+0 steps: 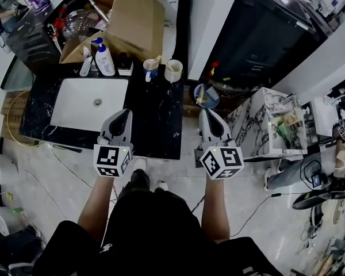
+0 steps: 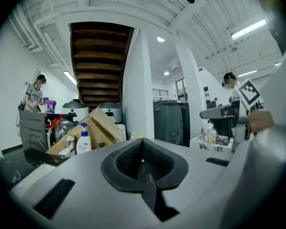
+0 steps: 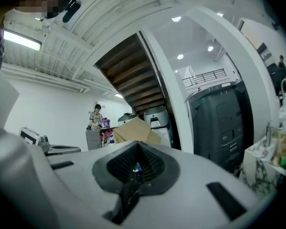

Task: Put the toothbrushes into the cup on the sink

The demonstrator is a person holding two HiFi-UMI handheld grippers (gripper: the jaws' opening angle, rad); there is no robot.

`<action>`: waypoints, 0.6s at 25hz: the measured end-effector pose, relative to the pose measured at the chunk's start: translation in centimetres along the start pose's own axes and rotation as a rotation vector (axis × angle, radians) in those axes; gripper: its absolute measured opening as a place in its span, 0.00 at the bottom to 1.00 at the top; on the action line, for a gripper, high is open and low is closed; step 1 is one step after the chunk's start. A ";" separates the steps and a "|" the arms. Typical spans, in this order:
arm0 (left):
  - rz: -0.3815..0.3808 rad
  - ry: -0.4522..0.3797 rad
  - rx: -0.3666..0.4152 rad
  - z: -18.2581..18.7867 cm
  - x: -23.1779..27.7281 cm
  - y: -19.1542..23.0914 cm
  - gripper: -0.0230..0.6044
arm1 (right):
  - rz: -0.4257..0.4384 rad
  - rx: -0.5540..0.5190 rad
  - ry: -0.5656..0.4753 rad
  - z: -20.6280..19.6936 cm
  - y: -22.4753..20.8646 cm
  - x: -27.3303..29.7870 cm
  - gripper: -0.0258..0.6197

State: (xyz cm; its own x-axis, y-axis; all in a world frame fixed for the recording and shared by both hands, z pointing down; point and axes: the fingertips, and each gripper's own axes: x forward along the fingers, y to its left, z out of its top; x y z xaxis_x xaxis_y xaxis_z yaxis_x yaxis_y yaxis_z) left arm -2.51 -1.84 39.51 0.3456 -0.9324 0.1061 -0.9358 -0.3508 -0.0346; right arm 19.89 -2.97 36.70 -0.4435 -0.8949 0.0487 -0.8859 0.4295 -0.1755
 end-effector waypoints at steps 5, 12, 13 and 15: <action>0.027 -0.002 0.024 0.3 -2.9 -1.6 0.04 | 0.056 -0.010 -0.006 0.1 1.2 -2.4 0.04; 0.021 -0.023 0.046 1.4 -4.6 -4.1 0.04 | 0.053 -0.006 -0.023 0.7 1.0 -5.2 0.04; 0.018 -0.032 0.048 1.7 -4.8 -4.3 0.04 | 0.050 -0.009 -0.028 0.8 1.0 -5.5 0.04; 0.011 -0.049 0.051 2.3 -4.9 -4.7 0.04 | 0.044 -0.012 -0.041 1.1 1.1 -5.9 0.04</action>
State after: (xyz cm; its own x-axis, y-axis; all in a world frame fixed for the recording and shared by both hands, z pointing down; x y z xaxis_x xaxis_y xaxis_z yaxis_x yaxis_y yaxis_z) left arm 0.32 4.15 36.83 0.3398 -0.9388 0.0567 -0.9351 -0.3437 -0.0866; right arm 21.72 2.64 35.10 -0.4766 -0.8791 0.0009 -0.8671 0.4700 -0.1650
